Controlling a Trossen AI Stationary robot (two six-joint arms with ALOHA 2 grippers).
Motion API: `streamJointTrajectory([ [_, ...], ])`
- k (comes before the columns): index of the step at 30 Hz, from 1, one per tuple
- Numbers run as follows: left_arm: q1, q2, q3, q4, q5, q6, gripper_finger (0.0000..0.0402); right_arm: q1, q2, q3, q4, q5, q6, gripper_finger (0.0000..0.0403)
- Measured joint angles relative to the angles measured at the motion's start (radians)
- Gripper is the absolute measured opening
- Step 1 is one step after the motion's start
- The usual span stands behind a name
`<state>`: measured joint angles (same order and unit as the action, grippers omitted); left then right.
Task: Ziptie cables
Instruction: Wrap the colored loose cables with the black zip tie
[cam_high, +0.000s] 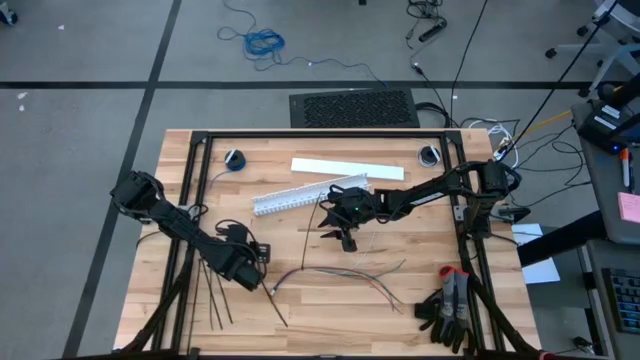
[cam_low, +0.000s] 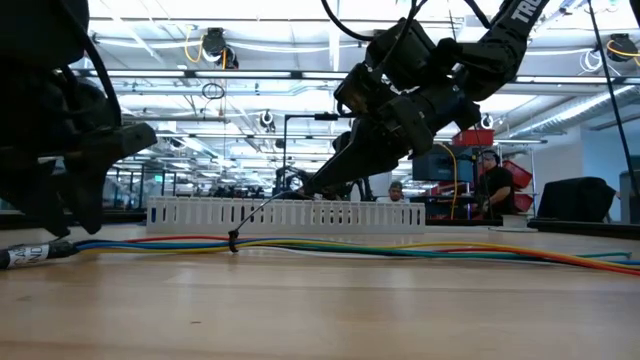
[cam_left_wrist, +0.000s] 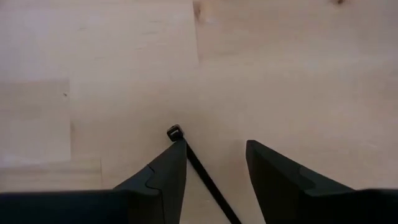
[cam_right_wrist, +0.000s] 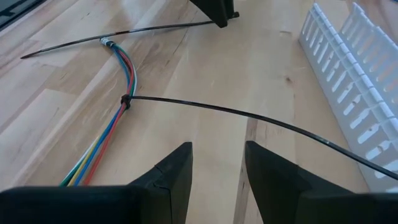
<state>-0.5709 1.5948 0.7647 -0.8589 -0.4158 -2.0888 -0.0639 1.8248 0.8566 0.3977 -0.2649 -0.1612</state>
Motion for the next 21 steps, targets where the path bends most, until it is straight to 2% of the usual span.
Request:
streamJointTrajectory([
  [13, 0.000, -0.001, 0.012, -0.025, 0.046, -0.018, 0.0164, 0.000, 0.000, 0.000, -0.008, 0.000, -0.004, 0.0139],
  [21, 0.000, -0.001, 0.061, -0.130, 0.046, -0.001, 0.0164, 0.000, 0.000, 0.000, -0.008, 0.000, -0.008, 0.0139],
])
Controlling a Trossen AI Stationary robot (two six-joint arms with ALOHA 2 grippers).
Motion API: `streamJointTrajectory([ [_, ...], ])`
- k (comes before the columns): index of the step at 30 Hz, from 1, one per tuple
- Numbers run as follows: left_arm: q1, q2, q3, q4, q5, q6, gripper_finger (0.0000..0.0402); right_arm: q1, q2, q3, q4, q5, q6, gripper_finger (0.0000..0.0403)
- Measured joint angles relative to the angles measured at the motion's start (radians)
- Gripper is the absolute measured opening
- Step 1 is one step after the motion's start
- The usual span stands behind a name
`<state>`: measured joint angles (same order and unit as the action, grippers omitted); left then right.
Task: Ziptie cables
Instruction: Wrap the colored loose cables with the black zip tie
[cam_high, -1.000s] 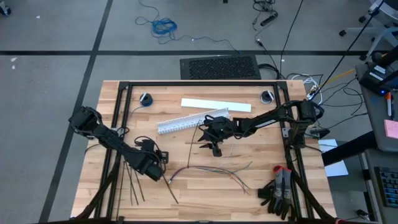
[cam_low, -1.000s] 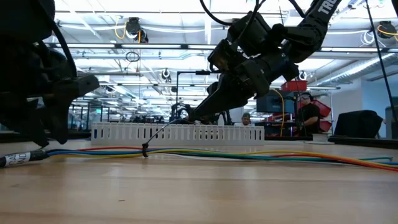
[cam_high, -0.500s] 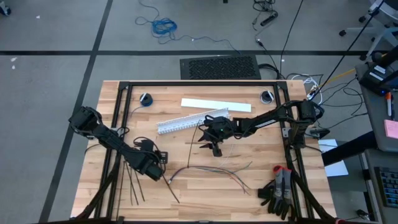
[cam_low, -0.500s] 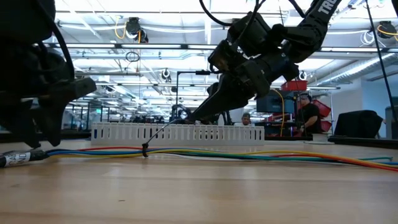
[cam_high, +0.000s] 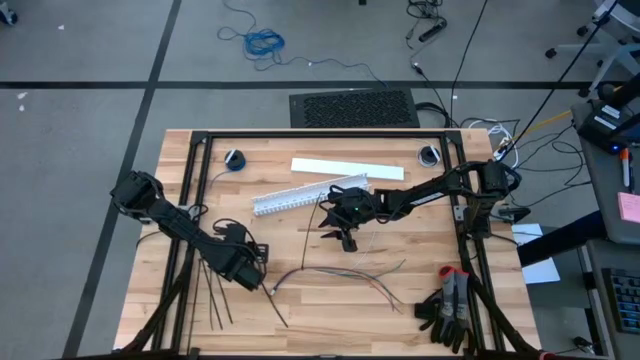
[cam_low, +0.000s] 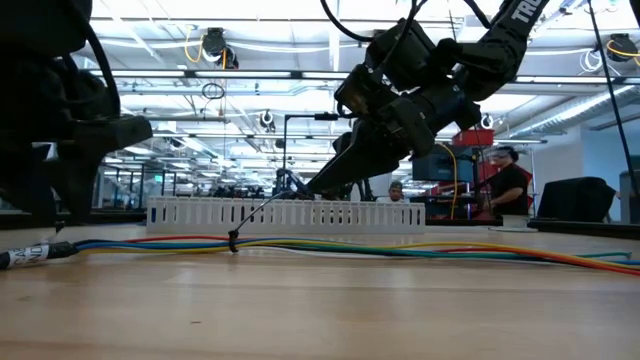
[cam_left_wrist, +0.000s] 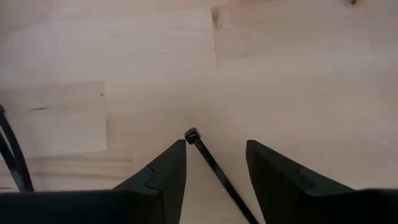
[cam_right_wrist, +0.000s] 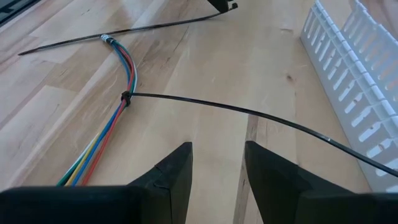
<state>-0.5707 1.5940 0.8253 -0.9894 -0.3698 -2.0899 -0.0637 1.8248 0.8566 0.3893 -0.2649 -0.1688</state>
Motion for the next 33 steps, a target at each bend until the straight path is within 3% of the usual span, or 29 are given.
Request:
streamJointTrajectory([
  [23, 0.007, 0.015, -0.051, 0.063, -0.002, -0.043, 0.0163, 0.000, 0.000, 0.000, -0.006, 0.000, 0.003, 0.0139],
  [33, 0.011, 0.115, -0.048, 0.114, -0.039, -0.015, 0.0110, 0.000, 0.000, 0.001, -0.007, 0.000, 0.003, 0.0139],
])
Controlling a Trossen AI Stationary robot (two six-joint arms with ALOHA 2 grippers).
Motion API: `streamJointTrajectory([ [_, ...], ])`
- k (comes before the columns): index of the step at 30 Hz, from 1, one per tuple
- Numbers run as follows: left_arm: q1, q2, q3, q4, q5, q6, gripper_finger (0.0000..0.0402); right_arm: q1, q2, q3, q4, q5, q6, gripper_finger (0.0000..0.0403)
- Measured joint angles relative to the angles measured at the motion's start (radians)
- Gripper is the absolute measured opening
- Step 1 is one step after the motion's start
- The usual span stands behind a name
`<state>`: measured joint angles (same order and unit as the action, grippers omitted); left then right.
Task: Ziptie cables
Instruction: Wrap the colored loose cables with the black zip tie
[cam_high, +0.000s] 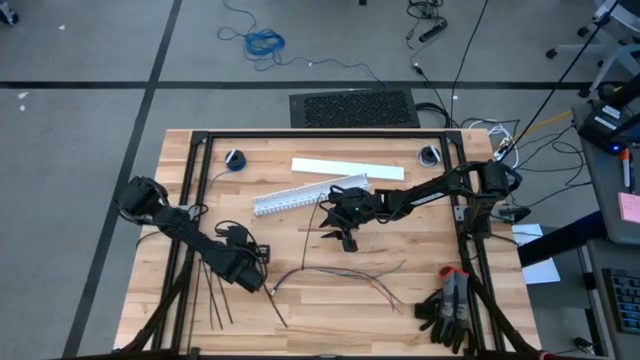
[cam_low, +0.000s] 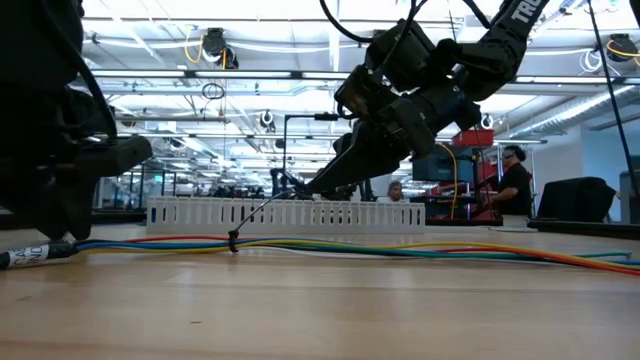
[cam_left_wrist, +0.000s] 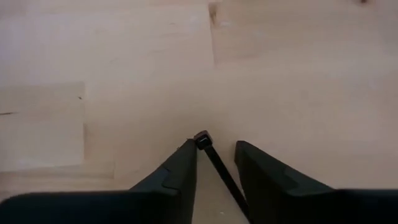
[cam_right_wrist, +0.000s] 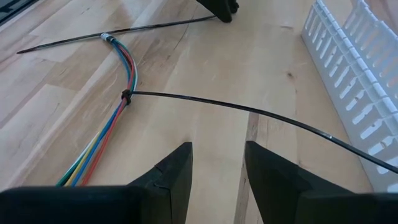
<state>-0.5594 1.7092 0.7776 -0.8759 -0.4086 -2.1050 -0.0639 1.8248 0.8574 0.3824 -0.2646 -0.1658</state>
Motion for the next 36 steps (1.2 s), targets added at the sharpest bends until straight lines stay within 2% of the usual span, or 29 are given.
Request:
streamJointTrajectory([
  [7, 0.000, 0.006, 0.036, -0.010, -0.058, 0.072, 0.0015, -0.002, 0.000, 0.000, 0.011, 0.002, -0.002, 0.0139],
  [10, 0.002, 0.010, 0.050, -0.029, -0.114, 0.102, 0.0006, -0.002, 0.000, 0.000, 0.011, 0.004, -0.002, 0.0139],
  [14, 0.003, 0.001, 0.092, -0.060, -0.250, 0.133, 0.0002, -0.002, -0.016, 0.000, 0.001, 0.053, 0.031, 0.0139],
  [17, -0.001, -0.030, 0.130, -0.088, -0.365, 0.174, 0.0002, -0.002, -0.077, -0.014, 0.005, 0.060, 0.043, 0.0139],
  [23, -0.033, -0.171, 0.204, -0.085, -0.680, 0.311, 0.0001, 0.006, -0.335, -0.128, 0.036, 0.018, 0.065, 0.0139],
  [26, -0.055, -0.247, 0.224, 0.024, -0.837, 0.486, 0.0001, 0.009, -0.503, -0.213, 0.068, -0.109, 0.131, 0.0139],
  [29, -0.072, -0.303, 0.229, 0.191, -0.941, 0.692, 0.0001, 0.026, -0.646, -0.298, 0.133, -0.246, 0.229, 0.0139],
  [30, -0.072, -0.311, 0.230, 0.262, -0.976, 0.749, 0.0000, 0.041, -0.682, -0.326, 0.153, -0.262, 0.263, 0.0139],
  [33, -0.061, -0.316, 0.231, 0.465, -1.030, 0.946, 0.0000, 0.099, -0.751, -0.397, 0.169, -0.228, 0.309, 0.0139],
  [36, -0.034, -0.283, 0.232, 0.715, -1.010, 1.165, 0.0000, 0.174, -0.760, -0.462, 0.194, -0.098, 0.312, 0.0139],
])
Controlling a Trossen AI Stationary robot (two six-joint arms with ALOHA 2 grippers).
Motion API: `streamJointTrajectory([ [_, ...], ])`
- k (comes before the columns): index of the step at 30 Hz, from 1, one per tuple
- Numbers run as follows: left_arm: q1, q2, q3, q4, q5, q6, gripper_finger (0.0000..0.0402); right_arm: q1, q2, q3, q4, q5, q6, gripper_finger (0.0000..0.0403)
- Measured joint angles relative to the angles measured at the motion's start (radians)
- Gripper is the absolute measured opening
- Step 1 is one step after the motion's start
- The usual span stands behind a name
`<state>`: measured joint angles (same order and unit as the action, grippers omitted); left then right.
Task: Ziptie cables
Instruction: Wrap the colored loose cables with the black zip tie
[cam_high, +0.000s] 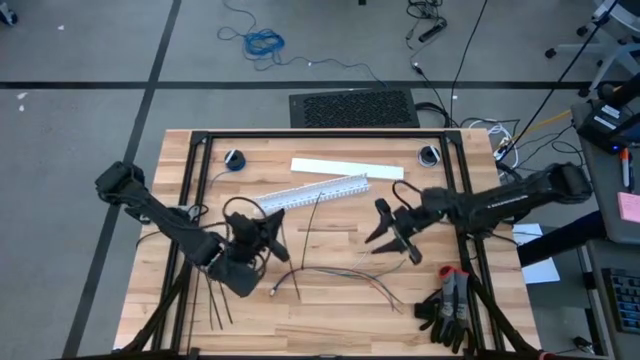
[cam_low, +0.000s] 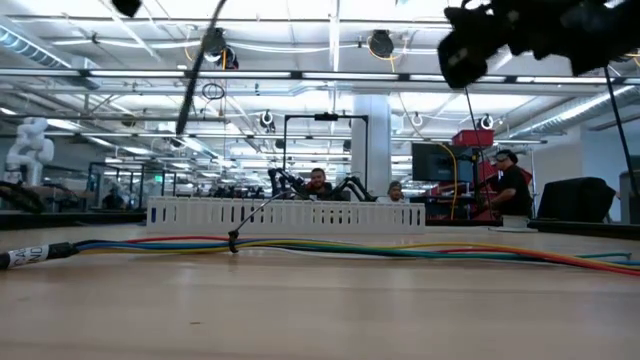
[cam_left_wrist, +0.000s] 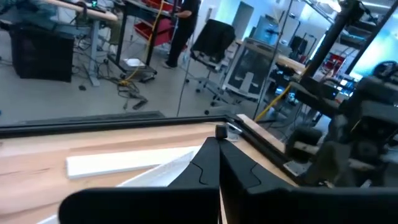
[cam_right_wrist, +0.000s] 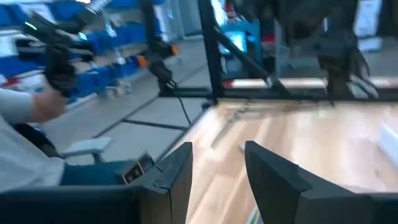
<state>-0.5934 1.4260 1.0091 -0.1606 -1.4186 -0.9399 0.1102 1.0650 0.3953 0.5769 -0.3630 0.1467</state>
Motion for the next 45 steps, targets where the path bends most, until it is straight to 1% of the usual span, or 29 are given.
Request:
streamJointTrajectory([
  [1, 0.006, 0.018, 0.000, 0.089, 0.005, 0.068, 0.0000, 0.024, 0.007, -0.022, 0.033, 0.048, 0.004, 0.0139],
  [3, 0.026, 0.063, 0.000, 0.274, 0.008, 0.179, 0.0000, 0.068, 0.032, -0.061, 0.155, 0.117, 0.026, 0.0139],
  [5, 0.052, 0.113, 0.000, 0.440, 0.009, 0.243, 0.0000, 0.100, 0.061, -0.090, 0.291, 0.162, 0.046, 0.0139],
  [7, 0.086, 0.170, 0.000, 0.559, 0.023, 0.273, 0.0000, 0.123, 0.093, -0.099, 0.375, 0.219, 0.052, 0.0139],
  [9, 0.124, 0.235, 0.000, 0.639, 0.065, 0.267, 0.0000, 0.136, 0.118, -0.094, 0.381, 0.317, 0.050, 0.0139],
  [11, 0.162, 0.305, 0.000, 0.734, 0.146, 0.266, 0.0000, 0.143, 0.151, -0.078, 0.342, 0.436, 0.035, 0.0139],
  [13, 0.192, 0.372, 0.001, 0.864, 0.213, 0.269, 0.0000, 0.155, 0.193, -0.060, 0.300, 0.539, 0.028, 0.0139],
  [15, 0.215, 0.429, 0.014, 0.974, 0.275, 0.296, 0.0000, 0.172, 0.240, -0.043, 0.283, 0.620, 0.022, 0.0139],
  [16, 0.226, 0.452, 0.020, 1.006, 0.288, 0.316, 0.0000, 0.185, 0.260, -0.035, 0.282, 0.647, 0.015, 0.0139],
  [19, 0.252, 0.499, 0.040, 1.053, 0.306, 0.338, 0.0000, 0.229, 0.313, -0.001, 0.281, 0.765, -0.008, 0.0139],
  [22, 0.274, 0.518, 0.050, 1.076, 0.332, 0.344, 0.0000, 0.265, 0.357, 0.052, 0.208, 0.904, -0.042, 0.0139],
  [24, 0.278, 0.519, 0.050, 1.075, 0.339, 0.345, 0.0000, 0.275, 0.382, 0.090, 0.161, 0.953, -0.057, 0.0139],
  [27, 0.280, 0.519, 0.050, 1.075, 0.341, 0.345, 0.0000, 0.281, 0.412, 0.131, 0.129, 0.977, -0.063, 0.0139],
  [31, 0.280, 0.519, 0.050, 1.073, 0.341, 0.348, 0.0000, 0.280, 0.436, 0.161, 0.121, 1.078, -0.062, 0.0139],
  [40, 0.280, 0.519, 0.050, 1.068, 0.335, 0.352, 0.0000, 0.280, 0.439, 0.200, 0.108, 1.088, -0.072, 0.0139],
  [43, 0.280, 0.519, 0.050, 1.069, 0.333, 0.353, 0.0000, 0.275, 0.439, 0.214, 0.072, 1.123, -0.084, 0.0139],
  [45, 0.280, 0.519, 0.050, 1.068, 0.329, 0.353, 0.0000, 0.266, 0.439, 0.218, 0.062, 1.124, -0.102, 0.0139],
])
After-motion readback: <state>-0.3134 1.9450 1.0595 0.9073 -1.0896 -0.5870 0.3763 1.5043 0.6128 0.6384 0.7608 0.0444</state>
